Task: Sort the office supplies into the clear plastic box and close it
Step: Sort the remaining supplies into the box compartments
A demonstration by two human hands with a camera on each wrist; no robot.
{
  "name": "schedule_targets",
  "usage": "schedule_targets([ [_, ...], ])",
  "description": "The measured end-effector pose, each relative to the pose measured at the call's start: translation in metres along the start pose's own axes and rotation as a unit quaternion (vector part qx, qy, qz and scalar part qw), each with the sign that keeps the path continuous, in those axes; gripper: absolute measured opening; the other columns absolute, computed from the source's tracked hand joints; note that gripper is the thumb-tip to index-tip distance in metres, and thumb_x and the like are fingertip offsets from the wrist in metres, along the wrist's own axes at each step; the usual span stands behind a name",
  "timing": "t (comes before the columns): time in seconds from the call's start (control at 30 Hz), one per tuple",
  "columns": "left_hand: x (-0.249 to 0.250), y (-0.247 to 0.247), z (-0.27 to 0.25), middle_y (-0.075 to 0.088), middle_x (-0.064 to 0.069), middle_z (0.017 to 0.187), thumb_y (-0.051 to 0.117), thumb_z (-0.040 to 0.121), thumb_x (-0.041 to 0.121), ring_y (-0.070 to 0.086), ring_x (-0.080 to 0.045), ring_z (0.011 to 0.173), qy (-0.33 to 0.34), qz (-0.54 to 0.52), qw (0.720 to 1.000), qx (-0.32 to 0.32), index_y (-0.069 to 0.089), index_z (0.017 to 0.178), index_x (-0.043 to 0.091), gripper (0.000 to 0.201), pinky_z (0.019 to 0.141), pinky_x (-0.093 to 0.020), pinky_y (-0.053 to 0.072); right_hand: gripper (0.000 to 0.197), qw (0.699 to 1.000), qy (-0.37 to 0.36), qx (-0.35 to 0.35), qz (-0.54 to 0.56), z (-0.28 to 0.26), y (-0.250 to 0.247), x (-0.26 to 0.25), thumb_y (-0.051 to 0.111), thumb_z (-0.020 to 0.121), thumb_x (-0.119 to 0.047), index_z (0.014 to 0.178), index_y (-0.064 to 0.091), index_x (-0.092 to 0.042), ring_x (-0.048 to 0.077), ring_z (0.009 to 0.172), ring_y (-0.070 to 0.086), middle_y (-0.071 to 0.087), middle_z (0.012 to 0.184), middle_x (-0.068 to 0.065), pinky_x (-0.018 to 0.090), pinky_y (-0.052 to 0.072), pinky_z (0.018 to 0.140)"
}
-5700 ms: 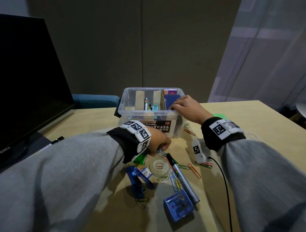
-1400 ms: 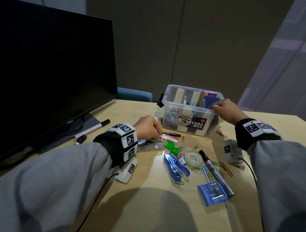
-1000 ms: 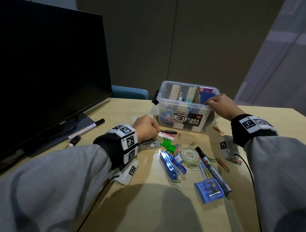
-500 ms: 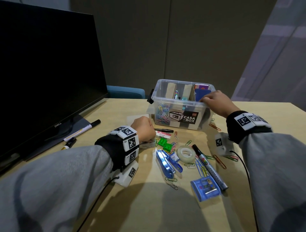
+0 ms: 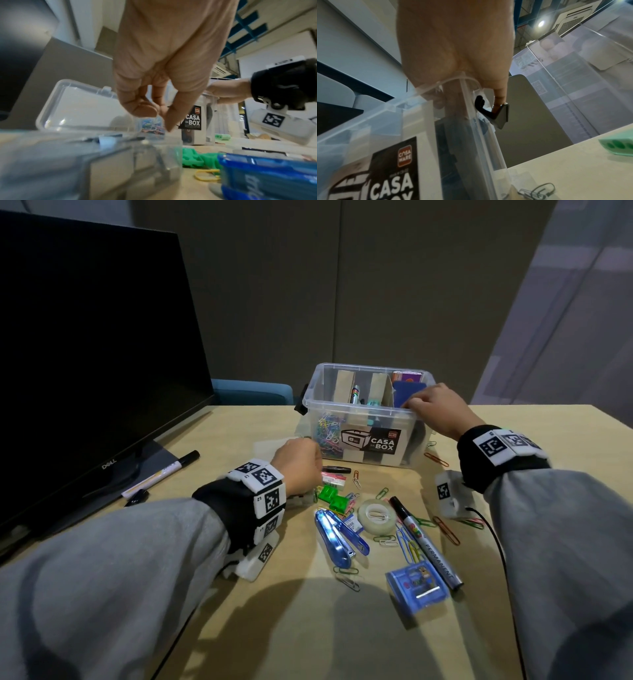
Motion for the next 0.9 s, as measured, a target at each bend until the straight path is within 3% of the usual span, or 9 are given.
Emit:
schedule_targets([
  [0.1,0.025,0.007,-0.001,0.061,0.002,0.104,0.068,0.083,0.014,0.051,-0.017,0.102,0.115,0.071,0.99,-0.051,0.067,0.098,0.02,0.016,0.087,-0.031,0.047,0.036,1.0,-0.001,0.002,-0.002,0.0,-0.001,0.0,0.038,0.101,-0.025,0.105,0.07,-0.009,0.014,0.106,0.038,0.061,0.11,0.007,0.031,0.032,0.086],
  [0.2,0.042,0.023,-0.003,0.06,0.007,0.111,0.07,0.086,0.031,0.038,-0.015,0.105,0.177,0.204,0.956,-0.119,0.065,0.111,0.028,0.026,0.09,-0.034,0.036,0.036,1.0,0.001,-0.001,0.006,0.002,0.0,0.003,0.039,0.1,-0.026,0.102,0.07,-0.008,0.016,0.108,0.041,0.062,0.108,0.008,0.032,0.034,0.086],
  [0.3,0.052,0.029,-0.001,0.061,0.007,0.112,0.069,0.087,0.034,0.039,-0.017,0.11,0.19,0.24,0.941,-0.144,0.066,0.112,0.03,0.026,0.093,-0.037,0.033,0.037,1.0,0.002,0.0,0.012,0.003,0.001,0.003,0.039,0.099,-0.027,0.101,0.071,-0.007,0.016,0.108,0.043,0.063,0.107,0.007,0.032,0.035,0.085],
  [0.4,0.056,0.031,0.0,0.062,0.008,0.11,0.068,0.088,0.032,0.038,-0.014,0.105,0.192,0.252,0.933,-0.168,0.069,0.107,0.028,0.02,0.097,-0.038,0.031,0.037,1.0,-0.005,0.001,0.0,0.003,0.0,0.001,0.039,0.1,-0.026,0.102,0.07,-0.006,0.014,0.104,0.038,0.063,0.11,0.009,0.03,0.03,0.082],
  [0.57,0.056,0.029,0.0,0.058,0.011,0.089,0.069,0.085,0.025,0.042,-0.013,0.1,0.188,0.281,0.924,-0.178,0.067,0.087,0.026,0.003,0.092,-0.036,0.03,0.038,1.0,-0.009,0.005,0.001,0.004,0.002,0.003,0.039,0.1,-0.026,0.102,0.07,-0.005,0.015,0.104,0.039,0.063,0.11,0.01,0.03,0.031,0.081],
  [0.67,0.052,0.024,-0.001,0.049,0.013,0.077,0.068,0.085,0.024,0.044,-0.014,0.1,0.186,0.301,0.92,-0.17,0.062,0.082,0.029,0.009,0.085,-0.033,0.029,0.038,1.0,-0.011,0.009,0.003,0.005,0.002,0.004,0.038,0.1,-0.026,0.101,0.07,-0.004,0.015,0.103,0.039,0.064,0.109,0.01,0.03,0.03,0.081],
  [0.8,0.052,0.019,0.0,0.053,0.01,0.084,0.068,0.084,0.028,0.05,-0.017,0.104,0.197,0.297,0.923,-0.146,0.062,0.084,0.028,0.006,0.085,-0.033,0.035,0.039,1.0,-0.011,0.016,0.006,0.007,0.002,0.007,0.038,0.098,-0.025,0.1,0.071,-0.003,0.014,0.103,0.039,0.064,0.107,0.011,0.03,0.031,0.081],
  [0.9,0.058,0.029,0.003,0.061,0.01,0.099,0.074,0.079,0.043,0.049,-0.015,0.104,0.206,0.256,0.928,-0.178,0.063,0.105,0.028,0.032,0.08,-0.032,0.033,0.038,1.0,-0.01,0.018,0.009,0.007,0.003,0.008,0.039,0.098,-0.026,0.101,0.071,-0.004,0.014,0.103,0.039,0.064,0.107,0.01,0.03,0.031,0.08],
])
Point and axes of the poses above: each hand's wrist, its own z-axis towards the middle knuckle, its own y-axis out of the palm, x = y × z, the point moved 7 cm from there along z, towards the middle knuckle
